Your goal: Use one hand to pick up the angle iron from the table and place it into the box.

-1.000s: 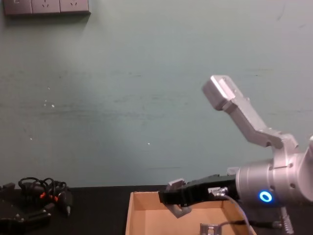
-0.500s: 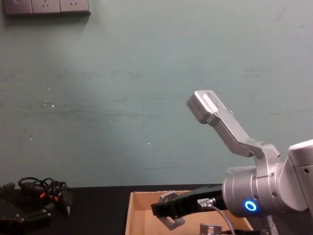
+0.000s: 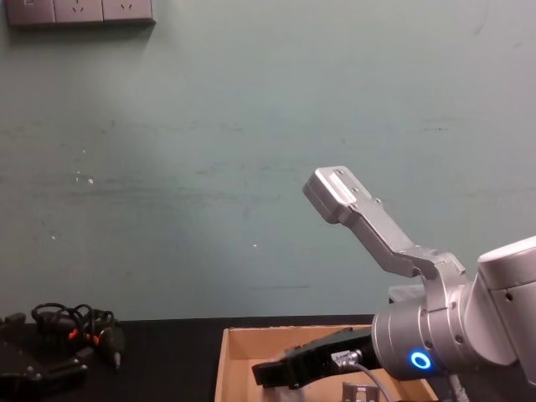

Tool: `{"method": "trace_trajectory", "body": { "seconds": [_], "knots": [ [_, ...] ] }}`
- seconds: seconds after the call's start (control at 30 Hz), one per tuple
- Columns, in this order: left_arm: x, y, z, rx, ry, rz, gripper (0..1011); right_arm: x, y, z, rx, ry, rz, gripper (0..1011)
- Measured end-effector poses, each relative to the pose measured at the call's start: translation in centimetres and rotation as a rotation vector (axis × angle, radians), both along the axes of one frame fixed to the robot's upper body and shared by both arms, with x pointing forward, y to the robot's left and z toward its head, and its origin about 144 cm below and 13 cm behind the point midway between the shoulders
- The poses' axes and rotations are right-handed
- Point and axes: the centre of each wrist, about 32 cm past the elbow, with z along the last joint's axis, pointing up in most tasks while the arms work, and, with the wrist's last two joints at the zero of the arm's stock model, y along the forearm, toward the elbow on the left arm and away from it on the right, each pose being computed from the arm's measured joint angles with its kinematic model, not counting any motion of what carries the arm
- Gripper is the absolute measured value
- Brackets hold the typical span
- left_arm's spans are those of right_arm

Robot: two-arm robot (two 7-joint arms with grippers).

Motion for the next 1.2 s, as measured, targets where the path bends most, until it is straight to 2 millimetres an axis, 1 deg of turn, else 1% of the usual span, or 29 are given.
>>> {"method": "trace_trajectory", "body": {
  "seconds": [0.1,0.13,0.17,0.23,0.27,0.33,0.4,0.47,0.57,0.63,0.83,1.2],
  "knots": [
    [0.0,0.0,0.0,0.0,0.0,0.0,1000,0.0,0.0,0.0,0.0,0.001,0.002,586],
    [0.0,0.0,0.0,0.0,0.0,0.0,1000,0.1,0.0,0.0,-0.001,0.0,0.003,605],
    [0.0,0.0,0.0,0.0,0.0,0.0,1000,0.1,0.0,0.0,-0.001,0.0,0.003,647],
    [0.0,0.0,0.0,0.0,0.0,0.0,1000,0.1,0.0,0.0,0.0,-0.002,0.003,687],
    [0.0,0.0,0.0,0.0,0.0,0.0,1000,0.1,0.0,0.0,0.001,-0.003,0.004,747],
    [0.0,0.0,0.0,0.0,0.0,0.0,1000,0.0,-0.1,0.0,0.004,-0.007,0.004,783],
    [0.0,0.0,0.0,0.0,0.0,0.0,1000,0.0,-0.1,0.1,0.007,-0.011,0.003,875],
    [0.0,0.0,0.0,0.0,0.0,0.0,1000,-0.1,-0.2,0.2,0.013,-0.019,0.001,901],
    [0.0,0.0,0.0,0.0,0.0,0.0,1000,-0.3,-0.4,0.3,0.017,-0.028,0.0,985],
    [0.0,0.0,0.0,0.0,0.0,0.0,1000,-0.5,-0.7,0.5,0.019,-0.036,0.001,1004],
    [0.0,0.0,0.0,0.0,0.0,0.0,1000,-1.0,-1.5,0.7,0.028,-0.048,0.011,1004],
    [0.0,0.0,0.0,0.0,0.0,0.0,1000,-3.1,-4.6,1.6,0.067,-0.087,0.058,1004]
  ]
}}
